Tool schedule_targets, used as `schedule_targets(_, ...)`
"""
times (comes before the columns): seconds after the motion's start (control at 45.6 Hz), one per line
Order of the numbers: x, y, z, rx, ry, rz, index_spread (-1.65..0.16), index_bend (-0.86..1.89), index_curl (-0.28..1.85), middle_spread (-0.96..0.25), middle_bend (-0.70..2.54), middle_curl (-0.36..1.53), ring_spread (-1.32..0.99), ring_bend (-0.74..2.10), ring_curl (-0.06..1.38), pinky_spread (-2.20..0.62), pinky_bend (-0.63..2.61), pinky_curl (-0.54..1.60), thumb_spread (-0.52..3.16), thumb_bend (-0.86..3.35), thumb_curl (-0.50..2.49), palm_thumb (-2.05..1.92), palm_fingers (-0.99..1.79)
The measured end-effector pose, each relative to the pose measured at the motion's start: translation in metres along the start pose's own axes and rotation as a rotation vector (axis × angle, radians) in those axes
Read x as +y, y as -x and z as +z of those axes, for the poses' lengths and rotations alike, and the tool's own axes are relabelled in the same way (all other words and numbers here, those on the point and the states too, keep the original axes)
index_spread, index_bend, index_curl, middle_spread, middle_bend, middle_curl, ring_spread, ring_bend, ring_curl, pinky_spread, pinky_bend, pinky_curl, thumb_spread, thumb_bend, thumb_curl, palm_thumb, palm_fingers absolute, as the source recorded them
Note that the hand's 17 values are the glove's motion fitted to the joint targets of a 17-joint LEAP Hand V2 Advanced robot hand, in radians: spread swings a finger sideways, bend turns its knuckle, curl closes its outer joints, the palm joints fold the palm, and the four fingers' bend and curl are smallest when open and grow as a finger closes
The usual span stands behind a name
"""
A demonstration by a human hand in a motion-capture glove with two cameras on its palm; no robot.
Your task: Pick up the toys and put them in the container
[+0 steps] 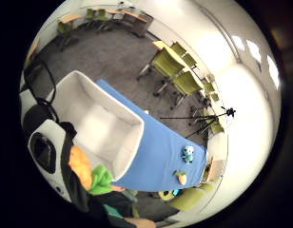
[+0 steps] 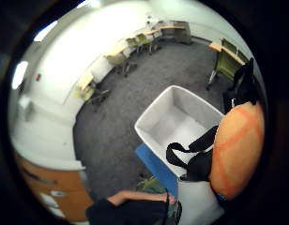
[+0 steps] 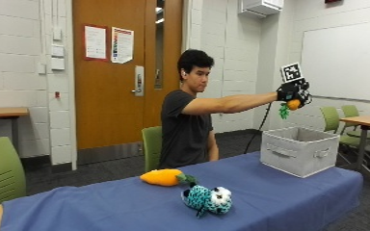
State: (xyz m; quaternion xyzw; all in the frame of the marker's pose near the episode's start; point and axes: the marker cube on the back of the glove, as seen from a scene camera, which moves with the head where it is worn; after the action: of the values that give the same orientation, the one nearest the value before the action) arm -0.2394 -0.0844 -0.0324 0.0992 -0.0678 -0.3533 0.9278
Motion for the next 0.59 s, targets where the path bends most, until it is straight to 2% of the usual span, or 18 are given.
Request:
schedule_targets(0.132, -0.016, 0.028, 0.011, -0.160, -0.020, 0.111, -0.39, 0.44, 1.22, -0.37, 0.96, 0.73, -0.42, 1.17, 0.54, -0.48, 0.83, 0.40, 0.66, 0.23, 0.93, 0.55, 1.14)
schedule_targets(0.241, -0.012, 0.022, 0.028, -0.102, 0.080, 0.175, -0.40, 0.42, 1.25, -0.37, 0.94, 0.73, -0.42, 1.16, 0.53, -0.48, 0.83, 0.40, 0.66, 0.21, 0.96, 0.51, 1.09)
schedule_targets(0.263, -0.009, 0.019, 0.032, -0.081, 0.110, 0.173, -0.40, 0.23, 1.21, -0.38, 0.83, 0.70, -0.42, 1.14, 0.52, -0.46, 0.92, 0.43, 0.74, 0.11, 0.91, 0.38, 0.83)
schedule_targets(0.285, -0.006, 0.015, 0.035, -0.063, 0.130, 0.163, -0.38, 0.16, 1.19, -0.37, 0.79, 0.69, -0.42, 1.10, 0.52, -0.42, 0.93, 0.44, 0.88, 0.03, 0.84, 0.23, 0.61)
schedule_targets(0.329, 0.000, 0.008, 0.038, -0.034, 0.136, 0.144, -0.37, 0.02, 1.12, -0.31, 0.67, 0.67, -0.37, 1.00, 0.53, -0.37, 0.99, 0.50, 0.92, -0.09, 0.75, 0.03, 0.08)
schedule_targets(0.351, 0.002, 0.004, 0.038, -0.023, 0.133, 0.148, -0.36, 0.01, 1.09, -0.29, 0.63, 0.66, -0.35, 0.96, 0.54, -0.34, 1.03, 0.52, 0.92, -0.13, 0.72, -0.06, -0.07)
schedule_targets(0.417, 0.008, -0.003, 0.033, -0.025, 0.124, 0.193, -0.35, 0.01, 0.98, -0.25, 0.57, 0.61, -0.32, 0.83, 0.46, -0.29, 1.05, 0.47, 0.96, -0.13, 0.65, -0.12, -0.10)
schedule_targets(0.505, 0.026, -0.010, 0.023, -0.012, 0.118, 0.130, -0.34, 0.07, 0.89, -0.20, 0.50, 0.56, -0.30, 0.74, 0.37, -0.23, 1.04, 0.43, 0.99, -0.12, 0.56, -0.15, -0.09)
schedule_targets(0.592, 0.033, 0.026, 0.011, -0.004, 0.133, 0.176, -0.32, 0.08, 0.82, -0.18, 0.48, 0.54, -0.30, 0.72, 0.35, -0.19, 1.03, 0.41, 1.01, -0.12, 0.49, -0.15, -0.06)
